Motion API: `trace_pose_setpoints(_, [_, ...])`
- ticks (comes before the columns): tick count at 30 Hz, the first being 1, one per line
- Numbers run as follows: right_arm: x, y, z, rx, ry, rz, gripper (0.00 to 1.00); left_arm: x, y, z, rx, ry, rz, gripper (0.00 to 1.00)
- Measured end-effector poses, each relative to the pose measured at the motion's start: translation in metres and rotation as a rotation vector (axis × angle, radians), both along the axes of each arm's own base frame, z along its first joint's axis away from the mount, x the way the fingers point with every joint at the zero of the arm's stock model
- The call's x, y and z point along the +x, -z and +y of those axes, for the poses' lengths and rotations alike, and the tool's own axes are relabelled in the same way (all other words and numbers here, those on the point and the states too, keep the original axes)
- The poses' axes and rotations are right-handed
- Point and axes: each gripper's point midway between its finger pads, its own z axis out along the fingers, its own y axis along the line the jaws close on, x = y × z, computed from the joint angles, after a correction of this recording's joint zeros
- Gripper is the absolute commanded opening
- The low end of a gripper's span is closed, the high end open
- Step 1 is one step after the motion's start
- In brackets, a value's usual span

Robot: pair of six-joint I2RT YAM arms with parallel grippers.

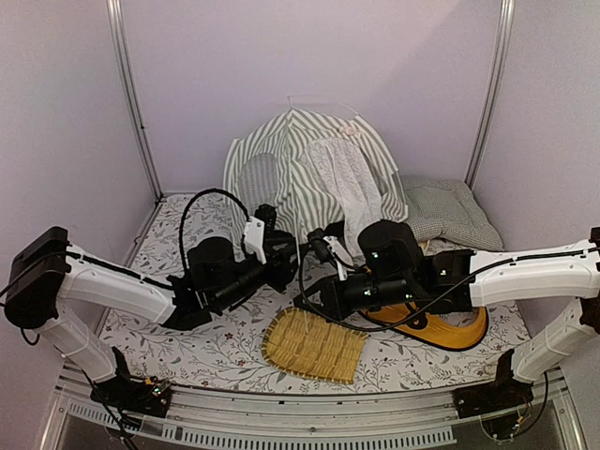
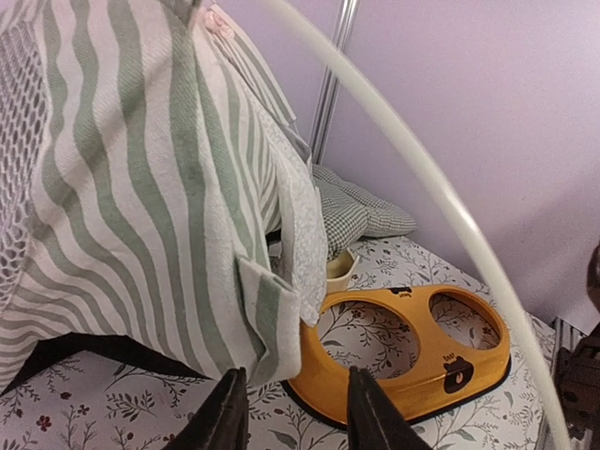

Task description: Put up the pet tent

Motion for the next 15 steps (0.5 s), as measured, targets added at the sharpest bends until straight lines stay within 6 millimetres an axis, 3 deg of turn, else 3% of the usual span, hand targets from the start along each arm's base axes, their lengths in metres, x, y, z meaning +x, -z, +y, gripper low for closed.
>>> trace_pose_setpoints(15, [-0.001, 0.002, -0.001, -0.011, 0.000, 0.005, 0.00, 0.017, -0.001, -0.004, -0.012, -0.081, -0.006, 0.28])
